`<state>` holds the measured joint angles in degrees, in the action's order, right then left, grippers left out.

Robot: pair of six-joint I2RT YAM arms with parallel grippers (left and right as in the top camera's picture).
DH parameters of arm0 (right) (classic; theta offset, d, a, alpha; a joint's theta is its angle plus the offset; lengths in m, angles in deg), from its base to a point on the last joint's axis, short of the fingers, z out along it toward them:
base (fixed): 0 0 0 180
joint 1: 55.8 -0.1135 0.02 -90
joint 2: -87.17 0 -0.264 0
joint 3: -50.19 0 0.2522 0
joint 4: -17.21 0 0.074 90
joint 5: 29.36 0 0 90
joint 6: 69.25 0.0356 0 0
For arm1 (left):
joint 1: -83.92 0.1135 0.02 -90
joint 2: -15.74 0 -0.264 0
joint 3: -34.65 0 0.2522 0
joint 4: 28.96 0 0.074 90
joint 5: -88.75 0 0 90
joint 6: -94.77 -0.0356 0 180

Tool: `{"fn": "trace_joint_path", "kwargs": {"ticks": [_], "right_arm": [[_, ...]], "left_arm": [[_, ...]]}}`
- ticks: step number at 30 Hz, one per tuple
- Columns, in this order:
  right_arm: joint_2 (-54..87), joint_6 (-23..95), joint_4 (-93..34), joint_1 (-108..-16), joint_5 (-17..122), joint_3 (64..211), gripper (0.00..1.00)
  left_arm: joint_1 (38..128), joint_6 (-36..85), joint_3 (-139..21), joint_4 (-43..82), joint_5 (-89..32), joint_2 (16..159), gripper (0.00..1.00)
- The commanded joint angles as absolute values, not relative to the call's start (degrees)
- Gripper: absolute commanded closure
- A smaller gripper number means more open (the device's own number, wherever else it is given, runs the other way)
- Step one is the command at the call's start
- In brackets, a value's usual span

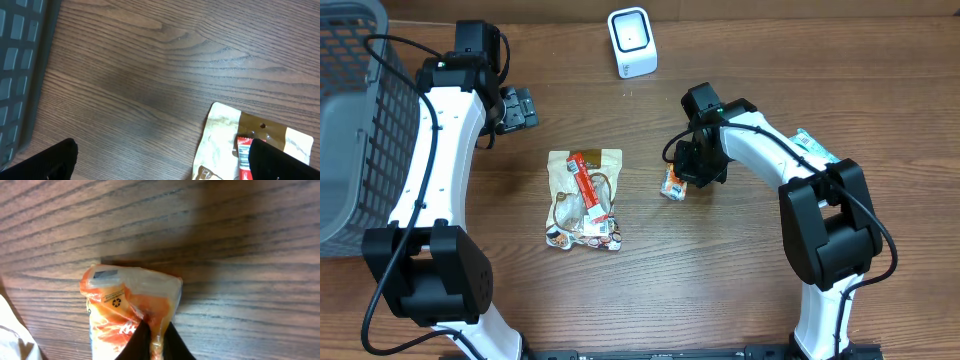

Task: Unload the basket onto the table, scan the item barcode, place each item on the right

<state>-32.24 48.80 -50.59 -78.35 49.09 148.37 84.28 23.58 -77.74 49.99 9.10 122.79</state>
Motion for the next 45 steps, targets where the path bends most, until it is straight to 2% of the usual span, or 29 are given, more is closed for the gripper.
{"fn": "trace_joint_path", "kwargs": {"ticks": [1, 11, 22, 27, 31, 40, 45], "right_arm": [[-32.9, 46.8, -51.2, -78.1, 50.1, 148.4, 0.96], [-32.9, 45.7, -61.0, -78.1, 57.7, 161.2, 0.96], [-32.9, 42.0, -83.5, -78.1, 73.6, 188.7, 0.97], [-32.9, 34.2, -89.5, -78.1, 74.4, 201.9, 0.97], [-32.9, 29.9, -84.8, -78.3, 79.7, 205.6, 0.96], [-34.8, 12.6, -59.0, -79.7, 82.2, 205.3, 0.96], [-38.2, 5.8, -49.4, -80.2, 83.3, 205.3, 0.96]], "left_arm": [[83.9, 22.3, -78.6, 50.1, 9.7, 121.8, 0.00], [83.9, 22.3, -78.6, 50.1, 9.7, 121.8, 0.00], [83.9, 22.3, -78.6, 50.1, 9.7, 121.8, 0.00], [83.9, 22.3, -78.6, 50.1, 9.7, 121.8, 0.00], [83.9, 22.3, -78.6, 50.1, 9.7, 121.8, 0.00], [83.9, 22.3, -78.6, 50.1, 9.7, 121.8, 0.00], [83.9, 22.3, -78.6, 50.1, 9.7, 121.8, 0.00]]}}
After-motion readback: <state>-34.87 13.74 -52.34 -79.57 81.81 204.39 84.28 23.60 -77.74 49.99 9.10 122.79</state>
